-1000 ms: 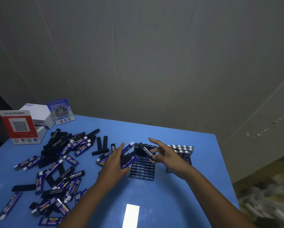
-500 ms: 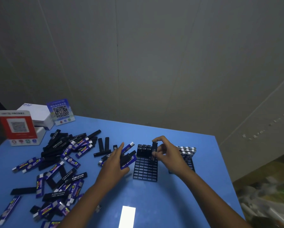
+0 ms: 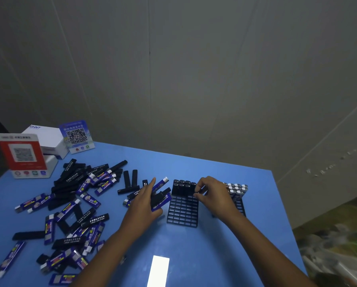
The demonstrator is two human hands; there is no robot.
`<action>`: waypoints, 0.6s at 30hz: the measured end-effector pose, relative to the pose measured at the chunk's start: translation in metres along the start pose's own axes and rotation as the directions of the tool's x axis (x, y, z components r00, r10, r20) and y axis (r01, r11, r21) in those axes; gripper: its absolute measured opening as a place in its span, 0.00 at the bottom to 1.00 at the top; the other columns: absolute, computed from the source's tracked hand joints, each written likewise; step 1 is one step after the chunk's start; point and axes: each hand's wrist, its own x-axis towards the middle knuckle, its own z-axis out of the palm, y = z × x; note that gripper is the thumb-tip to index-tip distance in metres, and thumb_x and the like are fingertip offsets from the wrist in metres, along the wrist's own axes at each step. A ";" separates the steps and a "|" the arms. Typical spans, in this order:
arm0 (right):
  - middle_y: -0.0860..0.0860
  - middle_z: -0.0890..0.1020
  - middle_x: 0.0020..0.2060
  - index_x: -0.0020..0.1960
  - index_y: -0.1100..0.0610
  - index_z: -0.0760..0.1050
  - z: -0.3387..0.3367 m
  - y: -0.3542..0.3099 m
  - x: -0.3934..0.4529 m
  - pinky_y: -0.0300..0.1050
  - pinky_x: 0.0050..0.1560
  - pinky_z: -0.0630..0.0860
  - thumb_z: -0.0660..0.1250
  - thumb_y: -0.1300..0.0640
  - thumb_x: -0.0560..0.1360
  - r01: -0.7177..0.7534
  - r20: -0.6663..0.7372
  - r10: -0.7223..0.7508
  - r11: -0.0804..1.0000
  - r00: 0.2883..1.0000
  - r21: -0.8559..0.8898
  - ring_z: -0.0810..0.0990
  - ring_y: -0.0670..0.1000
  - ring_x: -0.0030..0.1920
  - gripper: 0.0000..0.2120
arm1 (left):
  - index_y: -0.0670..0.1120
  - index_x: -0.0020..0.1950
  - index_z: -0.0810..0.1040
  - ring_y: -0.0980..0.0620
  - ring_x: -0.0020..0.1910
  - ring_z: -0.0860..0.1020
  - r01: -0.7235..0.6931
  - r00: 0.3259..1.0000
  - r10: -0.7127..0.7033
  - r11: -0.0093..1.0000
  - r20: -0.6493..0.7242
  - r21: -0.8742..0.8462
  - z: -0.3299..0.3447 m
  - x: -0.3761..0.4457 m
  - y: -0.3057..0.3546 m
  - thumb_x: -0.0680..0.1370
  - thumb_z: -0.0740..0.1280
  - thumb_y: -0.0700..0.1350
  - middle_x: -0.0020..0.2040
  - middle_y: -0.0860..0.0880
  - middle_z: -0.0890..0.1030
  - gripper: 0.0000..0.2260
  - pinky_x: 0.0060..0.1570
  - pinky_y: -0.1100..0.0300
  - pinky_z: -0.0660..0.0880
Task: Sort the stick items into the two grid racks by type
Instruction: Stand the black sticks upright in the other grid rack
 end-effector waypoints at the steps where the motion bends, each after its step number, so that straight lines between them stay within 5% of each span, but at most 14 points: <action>1: 0.44 0.77 0.42 0.40 0.52 0.76 0.001 0.001 0.002 0.33 0.44 0.71 0.74 0.62 0.73 0.009 0.000 -0.009 1.000 1.000 -0.017 0.78 0.42 0.43 0.09 | 0.56 0.80 0.51 0.53 0.70 0.67 0.002 1.000 -0.002 1.000 0.001 0.000 0.000 0.000 0.000 0.74 0.73 0.40 0.75 0.53 0.64 0.42 0.56 0.64 0.64; 14: 0.43 0.79 0.43 0.49 0.50 0.71 0.014 0.012 0.020 0.45 0.45 0.77 0.70 0.68 0.71 0.060 -0.051 -0.065 0.993 0.997 -0.102 0.76 0.45 0.47 0.16 | 0.55 0.80 0.50 0.53 0.72 0.66 0.032 0.999 -0.032 0.999 0.021 0.002 -0.002 0.010 0.000 0.75 0.73 0.42 0.76 0.53 0.63 0.42 0.63 0.57 0.66; 18: 0.44 0.78 0.43 0.48 0.51 0.71 0.019 0.015 0.026 0.47 0.46 0.77 0.70 0.69 0.71 0.060 -0.025 -0.063 0.992 0.998 -0.115 0.76 0.46 0.46 0.15 | 0.55 0.80 0.51 0.62 0.64 0.66 0.033 0.999 -0.033 0.999 0.028 0.001 -0.002 0.015 -0.005 0.75 0.73 0.42 0.74 0.54 0.65 0.41 0.56 0.65 0.64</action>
